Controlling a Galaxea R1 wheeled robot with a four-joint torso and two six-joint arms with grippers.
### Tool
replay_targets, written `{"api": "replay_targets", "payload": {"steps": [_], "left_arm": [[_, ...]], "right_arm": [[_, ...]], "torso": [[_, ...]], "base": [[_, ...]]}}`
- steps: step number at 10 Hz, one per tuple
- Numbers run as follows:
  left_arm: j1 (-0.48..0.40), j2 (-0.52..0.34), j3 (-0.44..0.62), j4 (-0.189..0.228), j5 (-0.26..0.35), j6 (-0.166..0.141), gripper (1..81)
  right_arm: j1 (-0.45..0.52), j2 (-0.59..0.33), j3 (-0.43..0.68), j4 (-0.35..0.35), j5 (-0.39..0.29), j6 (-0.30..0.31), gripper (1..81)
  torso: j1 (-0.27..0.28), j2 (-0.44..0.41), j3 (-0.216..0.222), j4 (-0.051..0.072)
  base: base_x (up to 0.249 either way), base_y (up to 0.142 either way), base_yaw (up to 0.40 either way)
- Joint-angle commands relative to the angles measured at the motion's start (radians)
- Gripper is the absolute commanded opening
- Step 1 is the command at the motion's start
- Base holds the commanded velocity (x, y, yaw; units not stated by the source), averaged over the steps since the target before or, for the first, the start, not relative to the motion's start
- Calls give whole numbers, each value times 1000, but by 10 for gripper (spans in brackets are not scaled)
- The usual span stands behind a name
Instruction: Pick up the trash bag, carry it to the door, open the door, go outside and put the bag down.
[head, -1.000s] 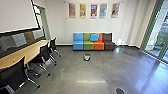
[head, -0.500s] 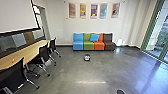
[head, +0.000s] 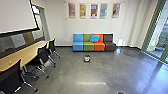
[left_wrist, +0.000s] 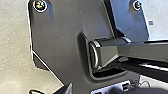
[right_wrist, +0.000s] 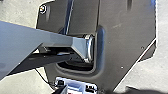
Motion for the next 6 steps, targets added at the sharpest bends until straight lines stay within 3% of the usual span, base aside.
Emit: {"api": "replay_targets", "payload": {"steps": [1, 6], "left_arm": [[-38, 2, 7, 7, 62, -1, 811], [-44, 0, 7, 7, 62, -1, 811]], "right_arm": [[21, 2, 6, -15, -49, -9, 811], [23, 6, 6, -15, -44, -9, 811]], "torso": [[0, 0, 0, 0], [0, 0, 0, 0]], "base": [[136, 0, 0], [160, 0, 0]]}}
